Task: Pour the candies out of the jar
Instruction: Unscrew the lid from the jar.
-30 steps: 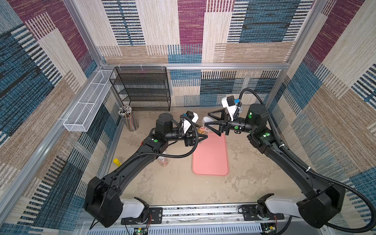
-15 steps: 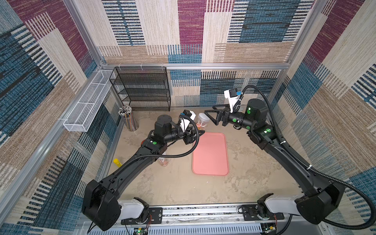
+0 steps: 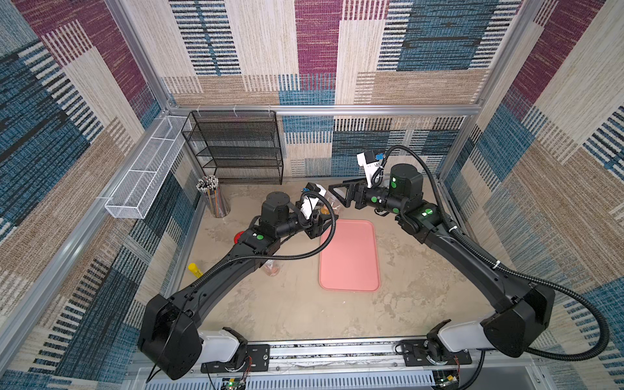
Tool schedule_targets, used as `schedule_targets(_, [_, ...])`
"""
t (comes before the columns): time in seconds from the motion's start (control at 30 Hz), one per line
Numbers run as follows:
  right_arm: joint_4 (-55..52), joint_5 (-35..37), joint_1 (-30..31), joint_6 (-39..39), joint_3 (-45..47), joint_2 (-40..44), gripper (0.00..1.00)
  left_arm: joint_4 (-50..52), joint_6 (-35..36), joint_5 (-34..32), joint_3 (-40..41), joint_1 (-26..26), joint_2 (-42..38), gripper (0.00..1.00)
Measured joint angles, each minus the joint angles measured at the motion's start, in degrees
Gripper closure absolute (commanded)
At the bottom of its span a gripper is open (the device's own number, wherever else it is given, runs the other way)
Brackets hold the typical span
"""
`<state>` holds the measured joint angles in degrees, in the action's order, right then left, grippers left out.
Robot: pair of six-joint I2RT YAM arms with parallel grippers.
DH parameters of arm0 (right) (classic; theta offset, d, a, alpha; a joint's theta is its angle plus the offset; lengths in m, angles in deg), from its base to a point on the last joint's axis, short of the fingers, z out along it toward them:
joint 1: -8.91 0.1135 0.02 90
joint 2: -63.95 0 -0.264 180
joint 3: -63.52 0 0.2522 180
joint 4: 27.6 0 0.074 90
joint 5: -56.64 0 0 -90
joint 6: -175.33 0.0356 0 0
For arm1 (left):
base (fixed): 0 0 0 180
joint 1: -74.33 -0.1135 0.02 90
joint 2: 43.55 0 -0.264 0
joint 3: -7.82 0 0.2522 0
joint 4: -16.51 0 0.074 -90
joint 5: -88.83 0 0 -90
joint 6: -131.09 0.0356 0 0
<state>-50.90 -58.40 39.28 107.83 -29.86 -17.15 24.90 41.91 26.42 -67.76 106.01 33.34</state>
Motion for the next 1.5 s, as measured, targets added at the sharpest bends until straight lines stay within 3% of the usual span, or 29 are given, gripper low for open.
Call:
schedule_targets(0.27, [-0.57, 1.22, 0.68, 0.48, 0.0, -0.81, 0.22, 0.5, 0.42, -0.52, -0.42, 0.17, 0.46, 1.0])
schedule_targets(0.4, [-0.57, 1.25, 0.68, 0.61, 0.13, -0.85, 0.29, 0.7, 0.44, -0.81, -0.63, 0.33, 0.46, 1.0])
schedule_targets(1.0, [-0.37, 1.18, 0.98, 0.98, 0.9, -1.05, 0.29, 1.36, 0.44, -1.95, -0.72, 0.48, 0.76, 1.0])
schedule_targets(1.37, [0.59, 0.76, 1.05, 0.72, 1.81, -0.26, 0.53, 1.16, 0.42, -2.08, -0.72, 0.46, 0.76, 1.0])
schedule_targets(1.5, [1.49, -2.84, 0.68, -1.79, 2.47, 1.05, 0.58, 0.0, 0.02, 4.35, -0.85, -1.36, 0.74, 1.0])
